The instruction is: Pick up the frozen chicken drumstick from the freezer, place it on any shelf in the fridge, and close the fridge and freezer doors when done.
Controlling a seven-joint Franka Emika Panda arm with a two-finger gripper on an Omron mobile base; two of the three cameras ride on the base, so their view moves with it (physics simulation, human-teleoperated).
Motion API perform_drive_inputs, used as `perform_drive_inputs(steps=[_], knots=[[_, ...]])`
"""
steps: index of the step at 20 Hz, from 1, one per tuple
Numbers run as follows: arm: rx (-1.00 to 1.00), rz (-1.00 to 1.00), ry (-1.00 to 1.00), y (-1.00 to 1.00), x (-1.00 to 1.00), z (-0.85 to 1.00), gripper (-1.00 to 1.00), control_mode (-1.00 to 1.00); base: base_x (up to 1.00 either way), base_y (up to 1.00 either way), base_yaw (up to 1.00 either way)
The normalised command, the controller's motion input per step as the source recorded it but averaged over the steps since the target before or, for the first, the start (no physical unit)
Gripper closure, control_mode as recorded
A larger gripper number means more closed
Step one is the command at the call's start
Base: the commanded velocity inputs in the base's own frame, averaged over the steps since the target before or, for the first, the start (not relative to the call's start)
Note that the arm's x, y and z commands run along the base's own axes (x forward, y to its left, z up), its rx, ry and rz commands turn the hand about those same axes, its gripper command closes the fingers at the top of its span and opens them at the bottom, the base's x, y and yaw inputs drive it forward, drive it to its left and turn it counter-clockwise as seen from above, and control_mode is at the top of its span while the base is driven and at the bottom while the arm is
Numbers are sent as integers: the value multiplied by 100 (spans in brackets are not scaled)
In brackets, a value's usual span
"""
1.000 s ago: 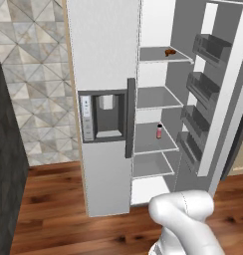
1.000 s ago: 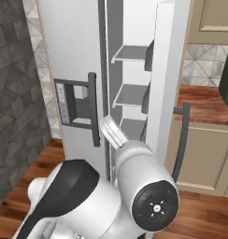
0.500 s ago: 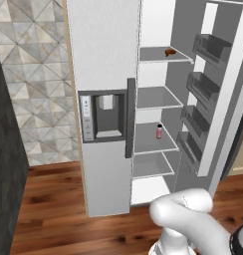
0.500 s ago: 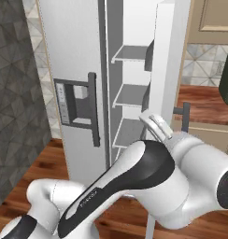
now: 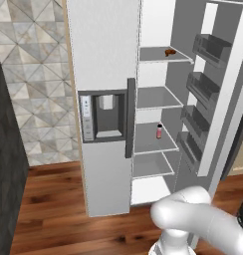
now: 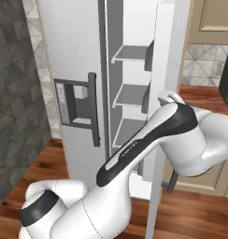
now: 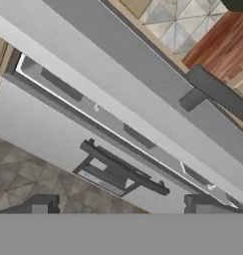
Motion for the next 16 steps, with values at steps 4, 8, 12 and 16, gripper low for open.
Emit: perform_drive_inputs(steps=[4,8,12,16], knots=[[0,5,0,-55,100,-11,-100,-100,0,0,0],[0,7,0,-64,100,-14,-100,-100,0,0,0],[0,6,0,-52,100,-19,-100,-100,0,0,0],[0,4,0,-41,100,-14,-100,-100,0,0,0]])
